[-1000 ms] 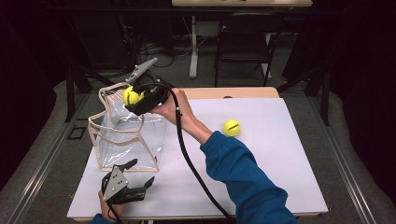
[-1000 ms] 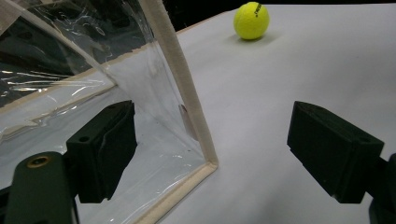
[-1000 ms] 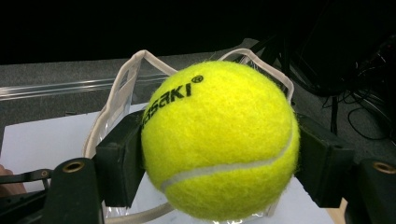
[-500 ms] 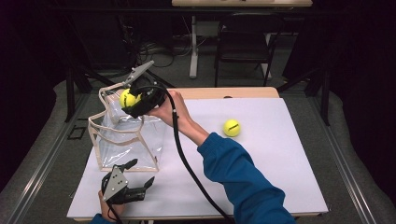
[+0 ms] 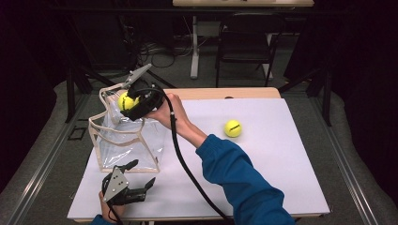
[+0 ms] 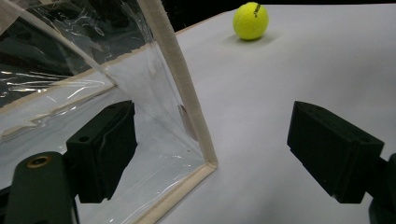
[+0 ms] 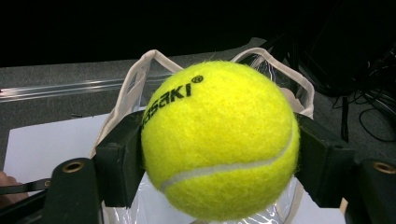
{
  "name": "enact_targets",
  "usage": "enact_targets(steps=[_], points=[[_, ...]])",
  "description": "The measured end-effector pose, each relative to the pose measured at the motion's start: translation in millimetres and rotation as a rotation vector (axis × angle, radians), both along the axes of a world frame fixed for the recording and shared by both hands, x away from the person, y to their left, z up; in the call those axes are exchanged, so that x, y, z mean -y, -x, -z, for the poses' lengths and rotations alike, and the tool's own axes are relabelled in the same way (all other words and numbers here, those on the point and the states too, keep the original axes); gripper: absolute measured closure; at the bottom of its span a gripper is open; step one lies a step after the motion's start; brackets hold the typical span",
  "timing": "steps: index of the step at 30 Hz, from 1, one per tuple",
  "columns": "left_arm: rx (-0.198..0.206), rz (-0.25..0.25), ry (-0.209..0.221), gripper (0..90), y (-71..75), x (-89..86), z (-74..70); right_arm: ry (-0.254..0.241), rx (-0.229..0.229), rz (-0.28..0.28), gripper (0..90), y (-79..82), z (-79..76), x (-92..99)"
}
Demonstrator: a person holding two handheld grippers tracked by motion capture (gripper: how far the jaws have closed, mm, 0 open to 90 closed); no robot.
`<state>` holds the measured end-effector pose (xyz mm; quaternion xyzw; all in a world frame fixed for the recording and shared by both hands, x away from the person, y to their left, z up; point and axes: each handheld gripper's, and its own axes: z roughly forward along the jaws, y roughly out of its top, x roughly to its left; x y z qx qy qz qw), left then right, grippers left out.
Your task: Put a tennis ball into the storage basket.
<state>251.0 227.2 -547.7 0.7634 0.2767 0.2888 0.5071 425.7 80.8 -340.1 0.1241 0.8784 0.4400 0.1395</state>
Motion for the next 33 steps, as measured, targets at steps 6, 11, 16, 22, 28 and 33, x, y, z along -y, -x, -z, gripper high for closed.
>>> enact_targets(steps=[6, 11, 16, 22, 28, 33], points=[[0.000, -0.001, 0.001, 15.8, -0.1, 0.0, 0.0, 0.006, -0.010, -0.004, 26.3, -0.9, 3.2, -3.3], [0.000, 0.000, 0.001, 15.8, -0.3, -0.1, 0.0, 0.013, -0.016, -0.004, 26.2, -1.2, 5.5, -5.8], [0.000, 0.000, 0.002, 15.8, -0.2, -0.2, 0.1, 0.024, -0.020, -0.005, 26.2, -1.5, 7.1, -7.4], [-0.001, 0.000, 0.002, 15.8, -0.4, 0.0, 0.1, 0.032, -0.026, -0.006, 26.2, -2.1, 9.3, -9.3], [-0.001, 0.000, 0.002, 15.8, -0.2, -0.2, 0.1, 0.042, -0.033, -0.004, 26.1, -2.7, 12.3, -12.0], [0.000, 0.001, 0.002, 15.8, -0.3, -0.3, 0.1, 0.057, -0.037, -0.005, 26.1, -2.6, 14.2, -13.8]])
